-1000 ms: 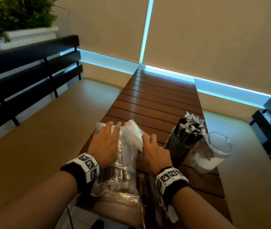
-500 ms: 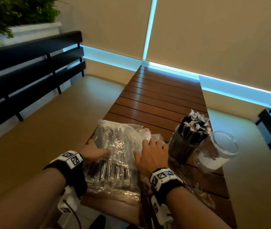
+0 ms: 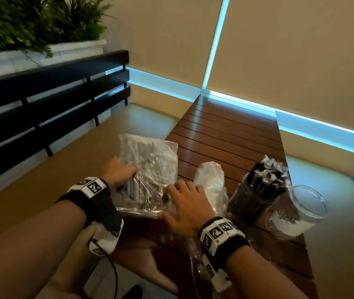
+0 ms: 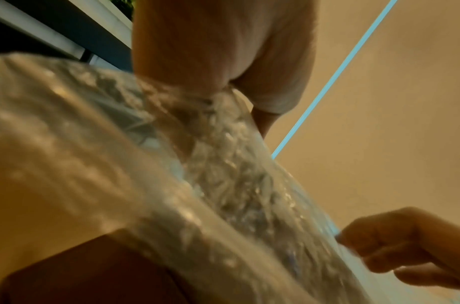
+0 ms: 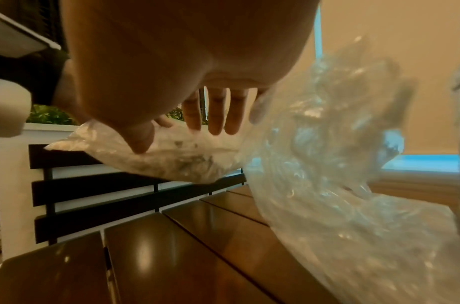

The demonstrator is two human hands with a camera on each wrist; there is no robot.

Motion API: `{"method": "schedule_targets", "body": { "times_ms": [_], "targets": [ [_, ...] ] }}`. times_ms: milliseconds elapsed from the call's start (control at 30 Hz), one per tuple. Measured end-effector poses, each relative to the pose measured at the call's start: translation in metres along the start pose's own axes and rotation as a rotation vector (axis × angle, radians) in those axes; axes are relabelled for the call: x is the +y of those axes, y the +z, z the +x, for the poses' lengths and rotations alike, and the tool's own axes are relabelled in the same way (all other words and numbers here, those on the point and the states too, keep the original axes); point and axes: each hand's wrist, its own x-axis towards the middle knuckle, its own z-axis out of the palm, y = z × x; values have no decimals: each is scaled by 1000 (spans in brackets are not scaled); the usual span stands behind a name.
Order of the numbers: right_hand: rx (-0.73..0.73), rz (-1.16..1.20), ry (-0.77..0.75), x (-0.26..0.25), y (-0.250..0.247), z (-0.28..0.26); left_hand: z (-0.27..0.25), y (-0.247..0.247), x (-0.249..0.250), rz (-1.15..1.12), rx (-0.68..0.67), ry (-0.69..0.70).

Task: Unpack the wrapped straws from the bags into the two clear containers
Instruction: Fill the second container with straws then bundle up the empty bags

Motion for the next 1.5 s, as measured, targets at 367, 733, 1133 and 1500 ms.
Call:
{"method": "schedule_targets", "body": {
  "times_ms": [367,733,1133,1500],
  "targets": [
    [593,-109,-170,3,-52,8,-39,-32,59,-413,-55,-17],
    [120,578,141,-3,-34,15,-83,-4,75,-385,-422,30],
    [329,1050,551,19,-44,27,-75,39,69,184,-217,519],
    [208,939,404,30,-75,16,-81,48,95,268,-243,533]
  ]
}}
